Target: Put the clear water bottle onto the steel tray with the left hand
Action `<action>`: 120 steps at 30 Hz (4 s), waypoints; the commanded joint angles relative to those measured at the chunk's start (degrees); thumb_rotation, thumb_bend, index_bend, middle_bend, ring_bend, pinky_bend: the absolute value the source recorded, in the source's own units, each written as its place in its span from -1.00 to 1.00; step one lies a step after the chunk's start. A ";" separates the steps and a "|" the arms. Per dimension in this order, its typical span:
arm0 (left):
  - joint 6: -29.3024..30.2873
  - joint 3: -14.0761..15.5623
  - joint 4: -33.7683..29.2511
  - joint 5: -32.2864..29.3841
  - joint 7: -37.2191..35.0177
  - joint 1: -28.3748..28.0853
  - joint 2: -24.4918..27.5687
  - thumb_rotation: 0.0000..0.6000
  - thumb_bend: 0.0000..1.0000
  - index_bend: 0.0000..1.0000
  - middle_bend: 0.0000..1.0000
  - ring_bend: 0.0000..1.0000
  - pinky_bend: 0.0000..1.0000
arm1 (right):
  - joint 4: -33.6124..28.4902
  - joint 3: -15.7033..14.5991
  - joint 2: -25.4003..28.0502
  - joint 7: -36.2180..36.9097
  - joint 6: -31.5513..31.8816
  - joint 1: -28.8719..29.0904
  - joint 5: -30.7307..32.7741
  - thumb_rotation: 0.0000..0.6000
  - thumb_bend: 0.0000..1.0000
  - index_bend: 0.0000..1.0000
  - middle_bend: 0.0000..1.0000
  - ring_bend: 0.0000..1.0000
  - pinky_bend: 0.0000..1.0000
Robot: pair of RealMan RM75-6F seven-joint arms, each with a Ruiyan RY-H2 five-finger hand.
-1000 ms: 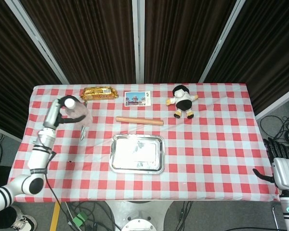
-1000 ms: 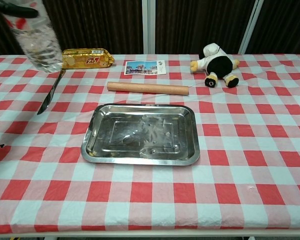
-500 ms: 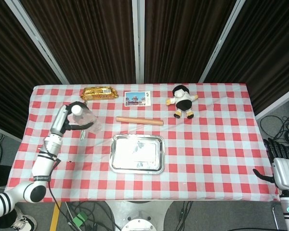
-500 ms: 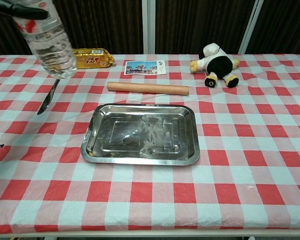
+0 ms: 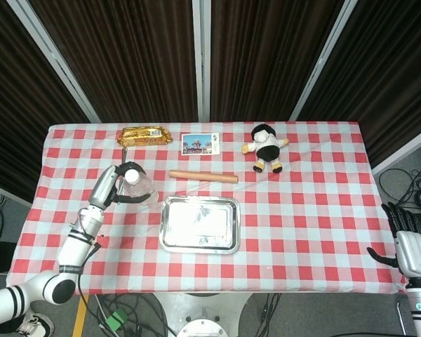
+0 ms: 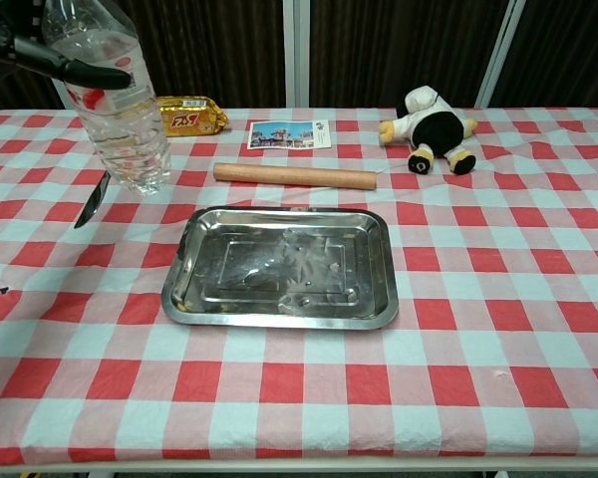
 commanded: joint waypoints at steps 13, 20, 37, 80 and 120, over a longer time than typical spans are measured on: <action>0.45 0.28 0.27 -3.18 0.07 -2.68 -11.16 1.00 -0.57 0.18 0.25 -0.01 0.07 | -0.47 0.38 0.77 1.20 0.57 -0.22 0.17 1.00 -0.80 -0.87 -0.93 -1.00 -1.00; 0.89 2.88 6.35 -1.07 -1.76 -2.31 -17.25 1.00 -0.57 0.18 0.25 -0.01 0.06 | -0.66 0.75 0.94 1.33 0.21 -0.05 0.72 1.00 -0.80 -0.87 -0.93 -1.00 -1.00; 5.11 4.40 13.81 5.07 -5.01 -0.96 -22.40 1.00 -0.57 0.18 0.25 -0.01 0.05 | -0.85 1.42 1.23 1.47 -1.76 0.51 2.56 1.00 -0.80 -0.87 -0.93 -1.00 -1.00; 8.79 -2.91 0.75 8.65 -4.47 -1.07 -12.69 1.00 -1.00 -0.63 -0.48 -0.54 -0.47 | -1.83 1.16 1.58 1.21 -1.30 0.32 2.03 1.00 -0.80 -0.87 -0.93 -1.00 -1.00; 13.84 13.22 6.69 10.83 34.51 14.12 18.46 1.00 -0.87 -0.48 -0.46 -0.54 -0.49 | -1.75 0.25 1.12 0.49 -1.50 0.34 1.06 1.00 -0.80 -0.87 -0.94 -1.00 -1.00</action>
